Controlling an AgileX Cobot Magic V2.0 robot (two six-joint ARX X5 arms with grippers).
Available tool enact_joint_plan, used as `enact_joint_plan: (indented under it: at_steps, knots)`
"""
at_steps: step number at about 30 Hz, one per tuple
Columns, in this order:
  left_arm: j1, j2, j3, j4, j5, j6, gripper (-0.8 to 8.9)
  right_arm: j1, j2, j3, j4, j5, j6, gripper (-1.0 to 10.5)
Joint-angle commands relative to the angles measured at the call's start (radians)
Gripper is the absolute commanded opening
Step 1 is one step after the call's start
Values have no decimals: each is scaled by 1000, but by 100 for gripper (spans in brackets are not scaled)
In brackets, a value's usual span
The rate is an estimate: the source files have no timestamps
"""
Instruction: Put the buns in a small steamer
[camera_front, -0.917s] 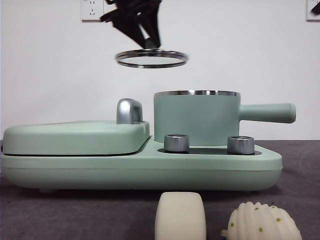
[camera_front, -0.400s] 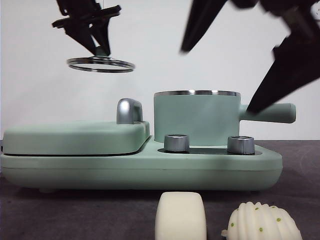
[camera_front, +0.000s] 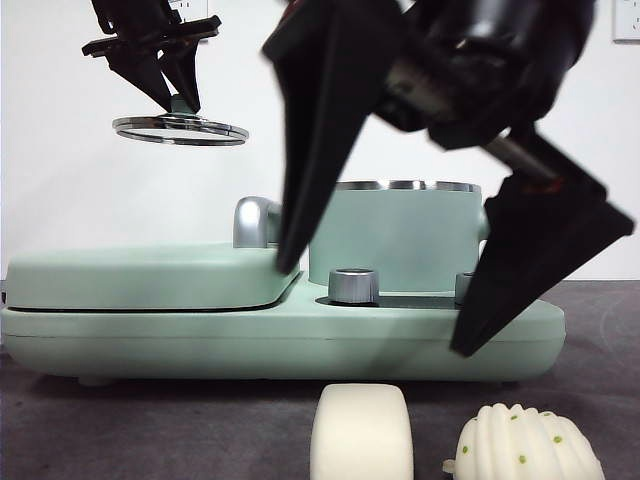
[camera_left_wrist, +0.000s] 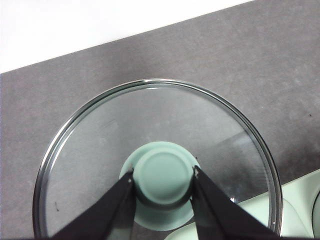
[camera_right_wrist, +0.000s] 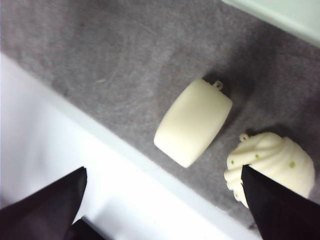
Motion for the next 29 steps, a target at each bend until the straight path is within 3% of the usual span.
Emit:
enact_joint_plan:
  at_steps: [1, 16, 19, 25, 27, 29]
  knots:
    - [1, 9, 42, 34, 4, 10, 56, 24, 53, 45, 12, 17, 14, 491]
    - [1, 9, 42, 36, 4, 10, 56, 61, 251, 128, -10, 110, 23, 460]
    - [1, 9, 42, 36, 4, 7, 56, 66, 270, 128, -3, 110, 22, 352]
    - [1, 9, 42, 39, 4, 6, 56, 67, 298, 128, -37, 109, 19, 274]
    - [1, 9, 42, 39, 4, 6, 56, 69, 298, 128, -34, 140, 19, 181]
    - [2, 9, 42, 39, 4, 6, 56, 71, 298, 132, -39, 156, 20, 158]
